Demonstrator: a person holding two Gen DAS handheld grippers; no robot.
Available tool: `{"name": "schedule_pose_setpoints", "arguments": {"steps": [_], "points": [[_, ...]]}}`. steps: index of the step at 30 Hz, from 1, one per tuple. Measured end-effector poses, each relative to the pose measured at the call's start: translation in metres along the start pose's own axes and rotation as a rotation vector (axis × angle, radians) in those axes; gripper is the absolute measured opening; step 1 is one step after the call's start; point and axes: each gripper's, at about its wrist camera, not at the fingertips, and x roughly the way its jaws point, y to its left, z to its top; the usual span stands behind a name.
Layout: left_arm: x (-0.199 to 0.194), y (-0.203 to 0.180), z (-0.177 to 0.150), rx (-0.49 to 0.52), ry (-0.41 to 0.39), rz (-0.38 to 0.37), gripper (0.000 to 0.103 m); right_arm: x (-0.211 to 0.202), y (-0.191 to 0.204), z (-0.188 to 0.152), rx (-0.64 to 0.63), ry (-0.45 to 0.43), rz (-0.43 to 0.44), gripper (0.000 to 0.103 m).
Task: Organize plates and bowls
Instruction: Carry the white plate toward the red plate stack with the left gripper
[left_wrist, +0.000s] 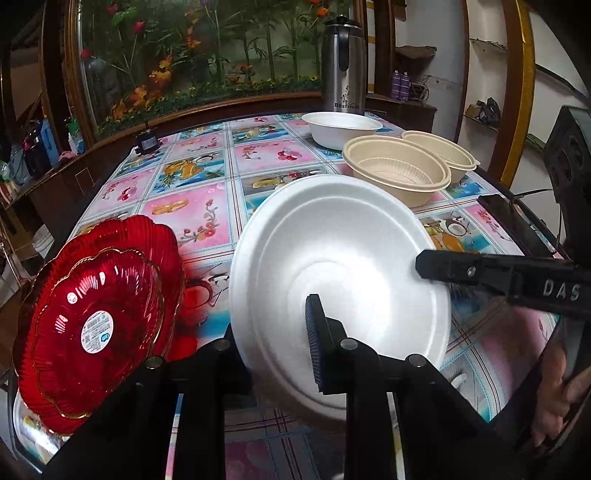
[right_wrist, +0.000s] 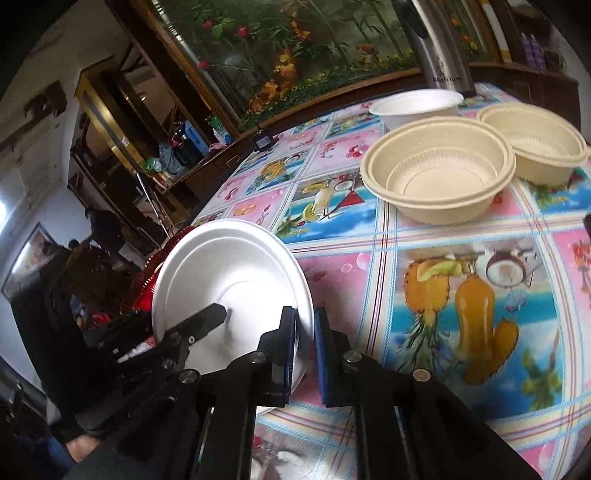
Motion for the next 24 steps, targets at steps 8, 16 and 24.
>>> {"name": "schedule_pose_setpoints", "arguments": {"steps": [8, 16, 24], "points": [[-0.021, 0.011, 0.001, -0.026, -0.044, 0.005, 0.020, -0.015, 0.028, 0.003, -0.064, -0.033, -0.004, 0.009], [-0.029, 0.021, 0.000, -0.056, -0.061, 0.011, 0.020, -0.010, 0.038, 0.002, -0.068, -0.009, 0.013, 0.009], [-0.037, 0.035, -0.002, -0.085, -0.078, 0.024, 0.020, -0.003, 0.052, 0.006, -0.082, 0.005, 0.037, 0.009]]}}
